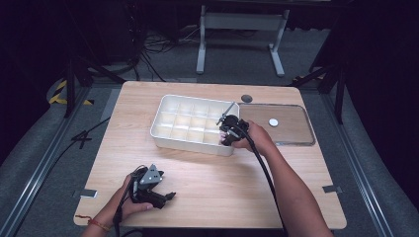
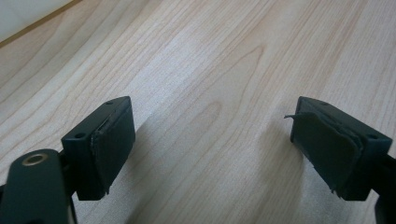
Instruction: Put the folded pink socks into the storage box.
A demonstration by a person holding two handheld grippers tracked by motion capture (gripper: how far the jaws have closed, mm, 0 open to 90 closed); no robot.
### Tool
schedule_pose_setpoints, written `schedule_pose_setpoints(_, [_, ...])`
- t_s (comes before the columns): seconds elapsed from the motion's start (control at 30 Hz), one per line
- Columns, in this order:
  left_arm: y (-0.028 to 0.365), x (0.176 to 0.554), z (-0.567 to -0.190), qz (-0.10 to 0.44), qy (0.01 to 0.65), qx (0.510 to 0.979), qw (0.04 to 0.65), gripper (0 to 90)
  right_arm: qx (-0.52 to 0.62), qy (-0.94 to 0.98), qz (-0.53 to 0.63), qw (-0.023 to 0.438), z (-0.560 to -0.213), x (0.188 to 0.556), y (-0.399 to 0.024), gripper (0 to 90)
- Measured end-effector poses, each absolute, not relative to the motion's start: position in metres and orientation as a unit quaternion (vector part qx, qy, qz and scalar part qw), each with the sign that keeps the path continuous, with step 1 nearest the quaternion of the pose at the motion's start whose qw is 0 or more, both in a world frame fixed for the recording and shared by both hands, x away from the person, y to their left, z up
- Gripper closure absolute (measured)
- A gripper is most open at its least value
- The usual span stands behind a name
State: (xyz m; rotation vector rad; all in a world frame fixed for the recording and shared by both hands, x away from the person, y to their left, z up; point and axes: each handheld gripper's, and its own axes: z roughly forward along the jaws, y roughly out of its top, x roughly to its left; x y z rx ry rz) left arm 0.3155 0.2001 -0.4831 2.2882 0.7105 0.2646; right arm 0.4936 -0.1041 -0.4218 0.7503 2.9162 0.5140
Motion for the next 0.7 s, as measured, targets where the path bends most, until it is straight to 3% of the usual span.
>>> schedule_pose_setpoints(0.53, [0.2,0.315,-0.483,0.101,0.277,0.886,0.358,14.2,0.248,0.944,0.209,0.056,-0.412,0.482,-0.113,66.7])
schedule_pose_setpoints(0.7, [0.2,0.315,-0.483,0.101,0.277,0.885,0.359,14.2,0.254,0.934,0.241,0.064,-0.401,0.478,-0.122,66.5])
